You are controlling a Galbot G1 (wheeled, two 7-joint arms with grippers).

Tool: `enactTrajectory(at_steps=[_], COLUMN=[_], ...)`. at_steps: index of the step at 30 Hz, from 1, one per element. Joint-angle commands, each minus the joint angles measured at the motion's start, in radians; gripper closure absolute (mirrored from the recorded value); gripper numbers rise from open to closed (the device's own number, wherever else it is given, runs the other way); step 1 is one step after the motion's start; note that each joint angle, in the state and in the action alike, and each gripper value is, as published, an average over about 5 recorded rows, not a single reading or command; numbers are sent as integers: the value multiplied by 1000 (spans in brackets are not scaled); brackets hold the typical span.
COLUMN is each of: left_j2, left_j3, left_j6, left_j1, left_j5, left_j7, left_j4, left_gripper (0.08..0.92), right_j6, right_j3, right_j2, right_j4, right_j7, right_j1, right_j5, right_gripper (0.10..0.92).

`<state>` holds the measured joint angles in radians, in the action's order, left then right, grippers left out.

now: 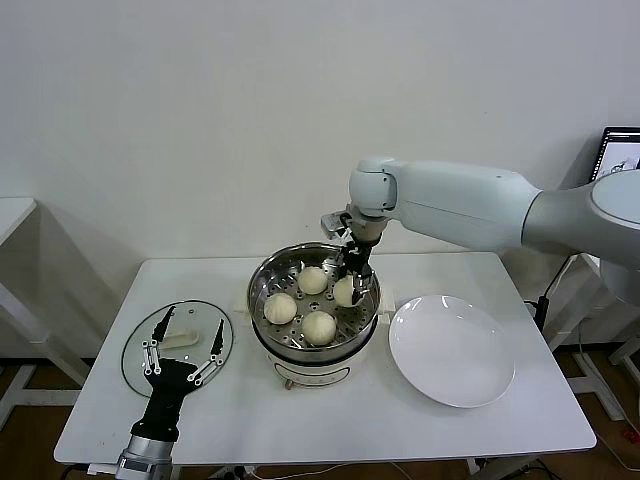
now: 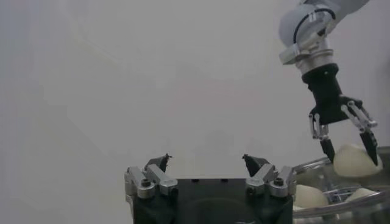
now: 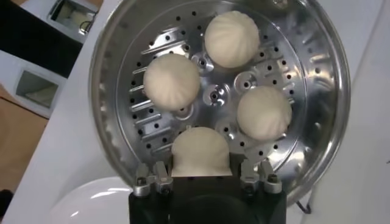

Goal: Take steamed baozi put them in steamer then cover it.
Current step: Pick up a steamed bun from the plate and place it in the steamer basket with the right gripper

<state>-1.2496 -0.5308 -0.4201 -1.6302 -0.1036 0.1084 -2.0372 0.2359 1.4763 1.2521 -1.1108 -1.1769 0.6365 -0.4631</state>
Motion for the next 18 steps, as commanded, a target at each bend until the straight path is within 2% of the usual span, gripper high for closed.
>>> enactTrajectory(at_steps=[1, 18], left_j2=[1, -2], left_j3=[-4, -12], left_j6=[-5, -8], left_j1=[-1, -1], left_j5=[0, 0], left_j7=[0, 0], left_j4=[5, 8], left_gripper=[177, 177], right_j6=[2, -9], right_j3=[19, 19], right_j2=[33, 49], right_j4=[33, 51], right_j7=[12, 18], right_j1=[-23, -36], right_j5=[23, 33], right_gripper=[381, 272])
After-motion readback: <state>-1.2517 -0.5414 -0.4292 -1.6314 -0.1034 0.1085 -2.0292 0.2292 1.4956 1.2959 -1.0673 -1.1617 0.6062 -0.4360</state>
